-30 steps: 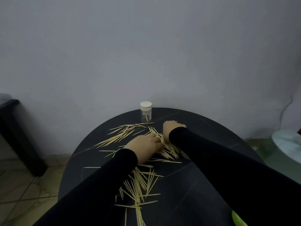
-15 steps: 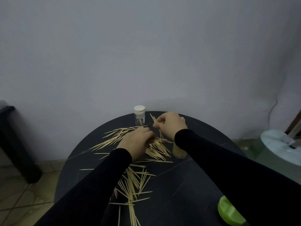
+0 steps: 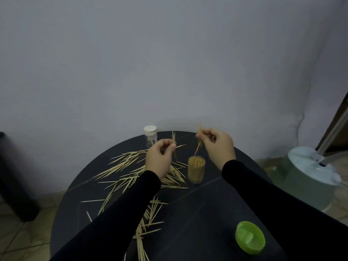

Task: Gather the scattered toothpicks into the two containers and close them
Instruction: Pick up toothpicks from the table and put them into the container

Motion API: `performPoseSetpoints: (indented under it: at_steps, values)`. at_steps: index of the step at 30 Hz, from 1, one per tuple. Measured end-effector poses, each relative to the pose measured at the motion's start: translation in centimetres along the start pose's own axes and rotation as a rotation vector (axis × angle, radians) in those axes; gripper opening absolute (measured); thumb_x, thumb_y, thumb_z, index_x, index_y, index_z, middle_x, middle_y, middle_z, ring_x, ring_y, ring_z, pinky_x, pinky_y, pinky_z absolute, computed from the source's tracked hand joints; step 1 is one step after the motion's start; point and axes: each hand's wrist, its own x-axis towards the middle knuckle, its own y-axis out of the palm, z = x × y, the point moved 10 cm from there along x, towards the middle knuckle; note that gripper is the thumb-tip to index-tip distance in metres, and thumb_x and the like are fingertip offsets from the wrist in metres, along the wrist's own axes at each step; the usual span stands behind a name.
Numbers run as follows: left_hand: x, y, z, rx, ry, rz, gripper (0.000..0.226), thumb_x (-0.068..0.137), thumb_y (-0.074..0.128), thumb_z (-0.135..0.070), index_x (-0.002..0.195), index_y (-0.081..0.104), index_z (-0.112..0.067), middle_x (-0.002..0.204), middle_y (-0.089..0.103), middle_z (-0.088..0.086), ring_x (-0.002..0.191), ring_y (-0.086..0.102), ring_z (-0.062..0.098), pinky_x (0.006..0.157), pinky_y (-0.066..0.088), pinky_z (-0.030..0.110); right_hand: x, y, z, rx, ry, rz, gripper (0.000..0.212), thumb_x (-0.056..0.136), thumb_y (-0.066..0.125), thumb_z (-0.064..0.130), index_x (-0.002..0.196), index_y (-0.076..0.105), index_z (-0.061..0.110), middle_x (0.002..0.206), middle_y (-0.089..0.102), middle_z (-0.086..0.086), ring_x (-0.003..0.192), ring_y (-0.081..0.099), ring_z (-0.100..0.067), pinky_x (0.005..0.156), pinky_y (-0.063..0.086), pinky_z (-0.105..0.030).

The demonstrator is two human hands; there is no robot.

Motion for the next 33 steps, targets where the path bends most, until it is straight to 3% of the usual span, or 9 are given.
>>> performPoseSetpoints:
  at_steps: [3, 6, 10, 13, 19, 22, 26, 33]
  values:
    - [-0.5, 2.0, 0.0, -0.225, -0.081, 0.005, 0.012, 0.093, 0.058, -0.019, 0.102, 0.064, -0.024, 0.097, 0.066, -0.005, 0.093, 0.061, 0.006, 0.076, 0.048, 0.018, -0.6, -0.1, -1.1, 0.030, -0.006, -0.003, 0.005, 0.082, 0.062, 0.049, 0.083, 0.064, 0.045, 0.084, 0.069, 0.018, 0.095, 0.063, -0.016, 0.093, 0.048, -0.051]
    - [-0.9, 3.8, 0.3, -0.296, -0.110, 0.033, 0.014, 0.092, 0.060, -0.018, 0.104, 0.067, -0.020, 0.099, 0.068, -0.002, 0.094, 0.063, 0.008, 0.075, 0.047, 0.019, -0.9, 0.1, -1.8, 0.081, 0.008, 0.011, 0.004, 0.086, 0.068, 0.035, 0.086, 0.067, 0.039, 0.082, 0.069, 0.017, 0.089, 0.064, -0.008, 0.094, 0.048, -0.047]
    - [-0.9, 5.0, 1.2, -0.306, -0.147, 0.052, 0.015, 0.092, 0.060, -0.018, 0.106, 0.066, -0.019, 0.100, 0.068, -0.002, 0.094, 0.063, 0.008, 0.071, 0.047, 0.016, -1.5, 0.9, -2.1, 0.123, 0.023, 0.086, 0.007, 0.088, 0.068, 0.024, 0.093, 0.070, 0.027, 0.085, 0.068, 0.013, 0.084, 0.063, 0.000, 0.078, 0.052, -0.022]
    - [-0.8, 5.8, 2.2, -0.232, -0.177, 0.094, 0.015, 0.091, 0.062, -0.020, 0.105, 0.067, -0.019, 0.100, 0.069, -0.003, 0.096, 0.063, 0.009, 0.072, 0.048, 0.017, -1.8, 1.6, -2.7, 0.115, 0.032, 0.134, 0.006, 0.088, 0.068, 0.023, 0.090, 0.069, 0.028, 0.082, 0.069, 0.012, 0.080, 0.064, 0.000, 0.069, 0.050, -0.014]
    - [-0.3, 6.1, 3.1, -0.005, -0.131, 0.261, 0.018, 0.086, 0.067, -0.029, 0.102, 0.069, -0.023, 0.105, 0.067, -0.002, 0.099, 0.063, 0.011, 0.082, 0.053, 0.028, -2.2, 2.7, -4.9, 0.111, 0.114, 0.225, 0.014, 0.086, 0.069, 0.031, 0.099, 0.073, 0.026, 0.092, 0.070, 0.009, 0.090, 0.064, -0.007, 0.081, 0.053, -0.026]
    - [0.1, 5.7, 2.8, 0.069, -0.072, 0.291, 0.017, 0.083, 0.070, -0.029, 0.100, 0.069, -0.027, 0.107, 0.065, -0.003, 0.100, 0.062, 0.012, 0.090, 0.053, 0.038, -2.2, 2.8, -4.7, 0.082, 0.133, 0.305, 0.020, 0.087, 0.067, 0.030, 0.105, 0.071, 0.022, 0.097, 0.069, 0.005, 0.094, 0.062, -0.009, 0.079, 0.050, -0.022]
    - [0.1, 5.3, 0.8, 0.216, 0.079, 0.256, 0.020, 0.088, 0.064, -0.033, 0.108, 0.064, -0.034, 0.100, 0.063, -0.008, 0.088, 0.058, 0.018, 0.078, 0.053, 0.036, -1.8, 2.2, -4.3, 0.014, 0.100, 0.325, 0.020, 0.090, 0.063, 0.032, 0.108, 0.070, 0.024, 0.098, 0.068, 0.008, 0.096, 0.061, -0.007, 0.081, 0.051, -0.023]
    - [-0.6, 5.9, -1.2, 0.312, 0.226, 0.213, 0.023, 0.091, 0.061, -0.025, 0.114, 0.066, -0.026, 0.088, 0.058, -0.018, 0.081, 0.054, 0.001, 0.072, 0.046, 0.017, -1.8, 2.3, -4.9, -0.128, 0.092, 0.322, 0.024, 0.090, 0.061, 0.039, 0.112, 0.069, 0.032, 0.107, 0.069, 0.010, 0.109, 0.059, -0.013, 0.103, 0.042, -0.047]
